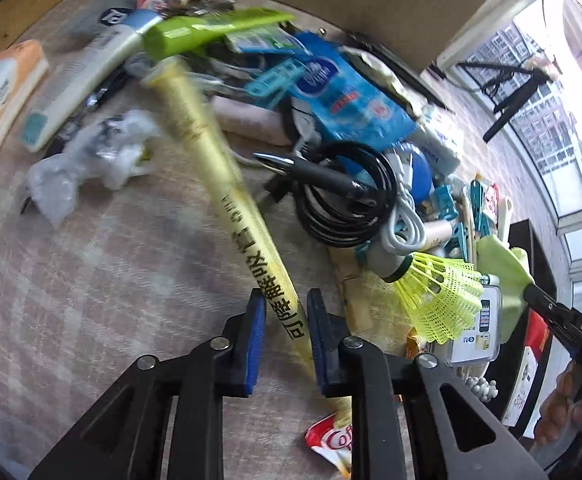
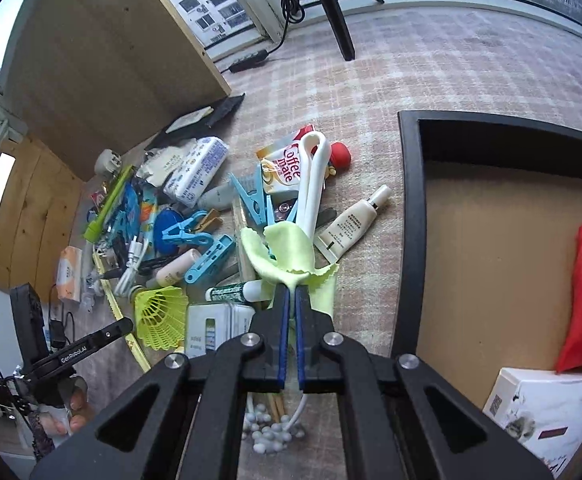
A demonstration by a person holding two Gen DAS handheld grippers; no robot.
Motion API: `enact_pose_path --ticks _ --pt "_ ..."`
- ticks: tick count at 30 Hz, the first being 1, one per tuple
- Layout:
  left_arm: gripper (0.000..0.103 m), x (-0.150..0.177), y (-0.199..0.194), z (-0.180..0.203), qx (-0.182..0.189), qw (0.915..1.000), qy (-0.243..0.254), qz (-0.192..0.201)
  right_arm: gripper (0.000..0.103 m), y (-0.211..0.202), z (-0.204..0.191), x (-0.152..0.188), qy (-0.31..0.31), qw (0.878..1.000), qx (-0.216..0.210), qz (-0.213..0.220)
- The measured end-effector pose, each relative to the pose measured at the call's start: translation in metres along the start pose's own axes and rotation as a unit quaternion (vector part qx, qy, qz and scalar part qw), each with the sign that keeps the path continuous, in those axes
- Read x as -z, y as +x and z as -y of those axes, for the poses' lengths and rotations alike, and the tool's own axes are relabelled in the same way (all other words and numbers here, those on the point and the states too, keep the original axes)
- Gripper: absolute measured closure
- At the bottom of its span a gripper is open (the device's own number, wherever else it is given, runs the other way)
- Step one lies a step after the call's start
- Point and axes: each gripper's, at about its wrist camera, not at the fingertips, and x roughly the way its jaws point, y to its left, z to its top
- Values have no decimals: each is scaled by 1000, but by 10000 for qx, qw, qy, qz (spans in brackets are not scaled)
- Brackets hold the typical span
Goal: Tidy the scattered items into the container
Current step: 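Grasp the yellow straw packet with the left gripper while the right gripper grasps the green cloth, then carry the straw and cloth over the tray and open both grippers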
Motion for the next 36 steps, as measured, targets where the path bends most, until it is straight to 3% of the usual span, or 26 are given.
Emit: enact_pose_path --ticks 17,21,26,36 --pt "92 8 -90 -12 -7 9955 264 911 100 -87 4 20 202 9955 -302 880" --pt "92 10 -96 20 221 9939 599 900 100 -118 20 26 390 9924 -215 1151" --pt "92 19 -80 89 606 9893 1179 617 100 -154 55 42 695 9871 111 1440" --pt "92 68 -51 228 1245 9613 2455 73 100 -211 142 99 1523 9668 917 1835"
